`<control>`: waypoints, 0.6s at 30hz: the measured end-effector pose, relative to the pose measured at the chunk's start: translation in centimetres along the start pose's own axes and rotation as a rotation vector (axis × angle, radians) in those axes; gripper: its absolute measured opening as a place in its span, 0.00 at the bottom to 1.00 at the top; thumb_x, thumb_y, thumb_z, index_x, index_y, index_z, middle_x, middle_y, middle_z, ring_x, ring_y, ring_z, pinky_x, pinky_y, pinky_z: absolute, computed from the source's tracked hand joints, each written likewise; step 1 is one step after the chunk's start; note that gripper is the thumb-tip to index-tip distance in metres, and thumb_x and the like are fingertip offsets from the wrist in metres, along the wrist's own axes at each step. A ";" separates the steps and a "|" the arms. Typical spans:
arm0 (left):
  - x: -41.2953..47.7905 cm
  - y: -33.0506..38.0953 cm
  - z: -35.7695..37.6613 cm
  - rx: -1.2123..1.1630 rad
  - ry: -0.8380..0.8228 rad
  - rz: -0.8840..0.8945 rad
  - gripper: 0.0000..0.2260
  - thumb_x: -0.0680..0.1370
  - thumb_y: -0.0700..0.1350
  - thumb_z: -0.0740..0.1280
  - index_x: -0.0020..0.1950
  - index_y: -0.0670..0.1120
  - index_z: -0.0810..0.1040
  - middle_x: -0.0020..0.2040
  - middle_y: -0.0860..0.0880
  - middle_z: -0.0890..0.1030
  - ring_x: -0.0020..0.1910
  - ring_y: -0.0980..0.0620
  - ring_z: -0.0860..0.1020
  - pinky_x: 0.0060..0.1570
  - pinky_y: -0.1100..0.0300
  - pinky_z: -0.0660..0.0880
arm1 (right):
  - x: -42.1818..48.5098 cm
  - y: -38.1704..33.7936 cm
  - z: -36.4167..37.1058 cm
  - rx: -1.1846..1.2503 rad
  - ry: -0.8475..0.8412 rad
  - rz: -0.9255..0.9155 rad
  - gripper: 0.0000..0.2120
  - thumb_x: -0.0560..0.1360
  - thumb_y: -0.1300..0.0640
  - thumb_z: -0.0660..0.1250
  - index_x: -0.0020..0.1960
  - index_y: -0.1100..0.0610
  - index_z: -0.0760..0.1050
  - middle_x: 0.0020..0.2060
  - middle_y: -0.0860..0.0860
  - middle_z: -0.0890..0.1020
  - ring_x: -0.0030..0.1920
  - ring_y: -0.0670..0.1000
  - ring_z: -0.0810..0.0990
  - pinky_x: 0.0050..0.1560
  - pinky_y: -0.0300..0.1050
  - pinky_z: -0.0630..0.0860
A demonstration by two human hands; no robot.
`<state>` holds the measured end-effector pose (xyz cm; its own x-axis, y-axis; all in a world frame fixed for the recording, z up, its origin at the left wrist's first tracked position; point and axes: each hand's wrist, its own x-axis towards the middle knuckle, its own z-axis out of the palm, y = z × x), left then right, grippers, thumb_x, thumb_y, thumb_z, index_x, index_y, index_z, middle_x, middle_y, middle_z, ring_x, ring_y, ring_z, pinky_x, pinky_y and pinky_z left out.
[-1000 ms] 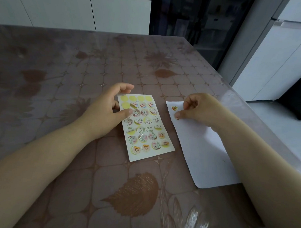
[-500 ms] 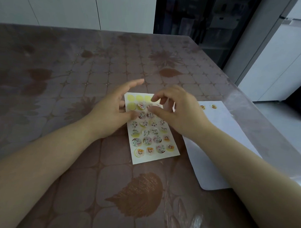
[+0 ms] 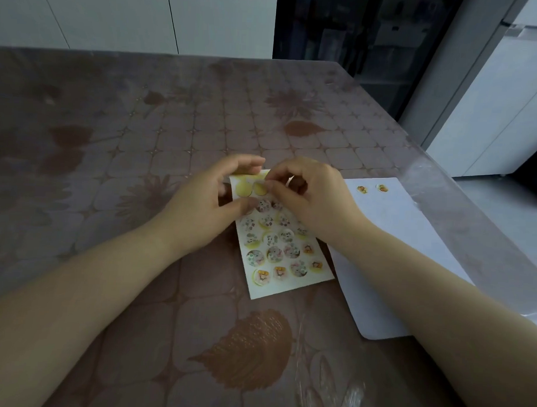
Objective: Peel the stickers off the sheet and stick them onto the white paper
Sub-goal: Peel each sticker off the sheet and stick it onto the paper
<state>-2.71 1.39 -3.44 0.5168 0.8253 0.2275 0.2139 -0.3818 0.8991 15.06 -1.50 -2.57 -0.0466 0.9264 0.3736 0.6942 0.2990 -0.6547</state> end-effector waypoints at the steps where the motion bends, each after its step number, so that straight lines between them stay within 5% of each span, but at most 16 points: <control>1: 0.0 0.0 0.0 0.022 0.003 0.000 0.24 0.75 0.36 0.70 0.59 0.64 0.72 0.60 0.61 0.77 0.51 0.60 0.81 0.52 0.61 0.78 | 0.0 0.0 -0.1 0.010 -0.004 0.004 0.03 0.74 0.55 0.67 0.45 0.52 0.80 0.37 0.44 0.79 0.35 0.42 0.76 0.38 0.33 0.72; 5: -0.1 0.2 0.1 0.061 -0.011 -0.002 0.23 0.74 0.34 0.70 0.59 0.61 0.72 0.57 0.63 0.78 0.51 0.65 0.80 0.50 0.70 0.75 | 0.0 0.2 -0.3 0.062 -0.021 0.012 0.02 0.75 0.54 0.66 0.44 0.50 0.77 0.35 0.44 0.81 0.35 0.43 0.78 0.38 0.35 0.74; 10: 0.0 0.0 0.0 0.113 -0.002 -0.009 0.23 0.74 0.35 0.70 0.57 0.62 0.74 0.55 0.61 0.80 0.52 0.64 0.80 0.53 0.67 0.76 | -0.1 0.3 -0.5 0.108 -0.030 0.007 0.03 0.75 0.55 0.66 0.45 0.52 0.78 0.34 0.46 0.82 0.37 0.44 0.80 0.42 0.44 0.78; 18: 0.0 0.4 0.1 0.202 0.024 0.015 0.22 0.72 0.36 0.72 0.52 0.63 0.74 0.53 0.64 0.77 0.49 0.74 0.77 0.49 0.78 0.71 | -0.2 0.2 -0.5 0.144 -0.037 -0.018 0.03 0.75 0.60 0.67 0.47 0.56 0.80 0.37 0.51 0.83 0.39 0.50 0.82 0.44 0.53 0.79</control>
<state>-2.51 1.22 -3.12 0.5017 0.8278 0.2512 0.3694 -0.4676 0.8031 15.61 -1.70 -2.44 -0.0863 0.9274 0.3639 0.5832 0.3432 -0.7363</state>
